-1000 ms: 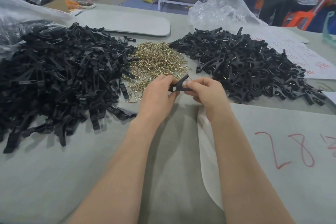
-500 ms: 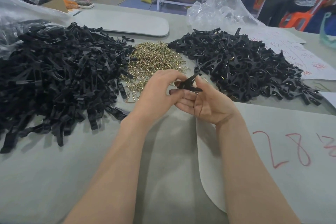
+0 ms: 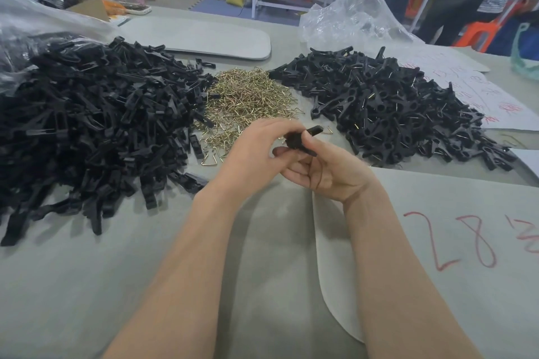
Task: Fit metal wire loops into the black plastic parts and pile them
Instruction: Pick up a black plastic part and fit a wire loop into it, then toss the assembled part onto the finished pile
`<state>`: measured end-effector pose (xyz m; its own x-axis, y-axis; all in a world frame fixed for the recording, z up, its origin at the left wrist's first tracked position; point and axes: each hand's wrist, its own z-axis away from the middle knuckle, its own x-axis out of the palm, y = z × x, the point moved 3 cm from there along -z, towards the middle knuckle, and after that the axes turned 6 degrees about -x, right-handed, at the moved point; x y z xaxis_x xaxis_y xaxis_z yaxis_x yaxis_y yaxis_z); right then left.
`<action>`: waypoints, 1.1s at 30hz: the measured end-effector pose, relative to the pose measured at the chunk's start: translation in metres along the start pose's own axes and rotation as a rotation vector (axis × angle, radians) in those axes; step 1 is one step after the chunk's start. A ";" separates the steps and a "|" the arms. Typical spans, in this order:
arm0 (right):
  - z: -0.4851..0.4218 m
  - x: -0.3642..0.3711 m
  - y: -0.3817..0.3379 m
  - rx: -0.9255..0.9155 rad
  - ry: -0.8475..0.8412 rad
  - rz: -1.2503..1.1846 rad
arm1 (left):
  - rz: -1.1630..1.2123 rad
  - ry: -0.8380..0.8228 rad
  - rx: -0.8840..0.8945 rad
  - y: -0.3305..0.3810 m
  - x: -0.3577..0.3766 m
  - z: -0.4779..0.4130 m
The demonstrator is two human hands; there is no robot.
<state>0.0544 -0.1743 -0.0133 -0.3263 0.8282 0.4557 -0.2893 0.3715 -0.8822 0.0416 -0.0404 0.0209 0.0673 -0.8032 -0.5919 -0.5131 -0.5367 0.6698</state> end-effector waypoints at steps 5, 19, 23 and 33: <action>0.000 0.002 -0.009 -0.040 0.220 0.388 | -0.092 0.011 -0.147 -0.015 0.004 -0.001; -0.067 0.079 -0.029 -0.503 0.356 1.379 | 0.555 1.111 -0.503 -0.034 -0.053 0.013; -0.081 0.115 0.035 -0.309 0.030 1.720 | 0.556 1.169 -0.488 -0.034 -0.060 0.015; -0.074 0.085 0.029 -0.507 0.418 1.581 | 0.479 0.997 -0.661 -0.046 -0.055 0.011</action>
<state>0.0847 -0.0617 -0.0087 0.2715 0.5072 -0.8180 0.3786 -0.8377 -0.3937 0.0517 0.0312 0.0174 0.7490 -0.6416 0.1654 -0.1642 0.0621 0.9845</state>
